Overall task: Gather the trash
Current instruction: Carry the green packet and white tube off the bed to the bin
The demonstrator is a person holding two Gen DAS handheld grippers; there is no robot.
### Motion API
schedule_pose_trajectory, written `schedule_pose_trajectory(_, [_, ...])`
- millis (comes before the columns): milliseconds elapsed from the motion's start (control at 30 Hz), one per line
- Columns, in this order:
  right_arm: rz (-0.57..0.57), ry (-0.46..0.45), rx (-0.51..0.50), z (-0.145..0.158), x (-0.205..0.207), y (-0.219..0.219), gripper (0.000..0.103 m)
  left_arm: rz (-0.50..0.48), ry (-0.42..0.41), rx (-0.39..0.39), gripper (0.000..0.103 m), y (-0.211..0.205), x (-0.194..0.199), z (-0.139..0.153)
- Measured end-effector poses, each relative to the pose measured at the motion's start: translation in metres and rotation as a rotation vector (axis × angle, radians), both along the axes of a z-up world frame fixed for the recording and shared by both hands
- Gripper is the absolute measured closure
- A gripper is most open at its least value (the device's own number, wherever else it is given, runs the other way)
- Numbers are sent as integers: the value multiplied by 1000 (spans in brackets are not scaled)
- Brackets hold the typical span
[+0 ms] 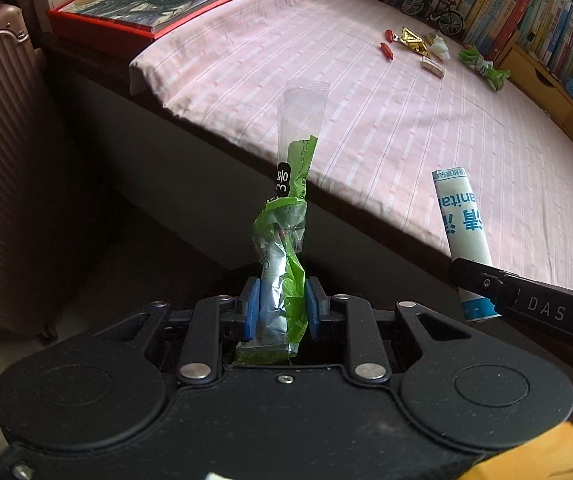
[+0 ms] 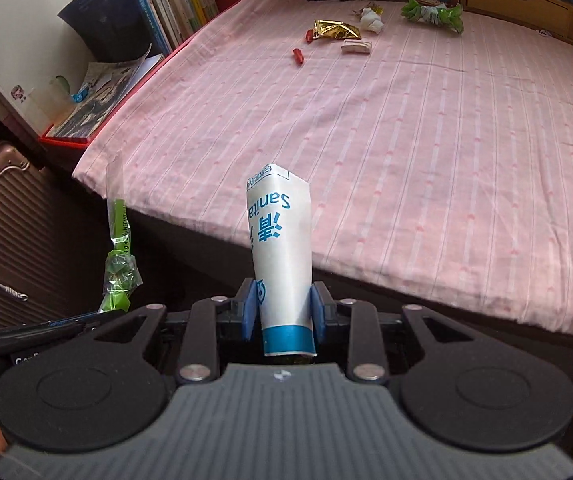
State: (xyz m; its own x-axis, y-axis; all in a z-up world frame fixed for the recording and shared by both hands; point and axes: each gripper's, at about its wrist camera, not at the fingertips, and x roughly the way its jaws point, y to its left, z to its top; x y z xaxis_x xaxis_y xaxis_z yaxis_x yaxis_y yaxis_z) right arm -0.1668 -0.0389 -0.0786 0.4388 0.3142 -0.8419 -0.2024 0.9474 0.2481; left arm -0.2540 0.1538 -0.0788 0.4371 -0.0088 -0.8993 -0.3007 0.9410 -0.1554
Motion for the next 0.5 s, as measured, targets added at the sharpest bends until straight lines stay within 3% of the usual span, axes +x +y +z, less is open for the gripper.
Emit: schedule_pose_trajectory(500, [81,126,-71,-53,-37,32,66,-40,144,-64,80,5,-29,-63])
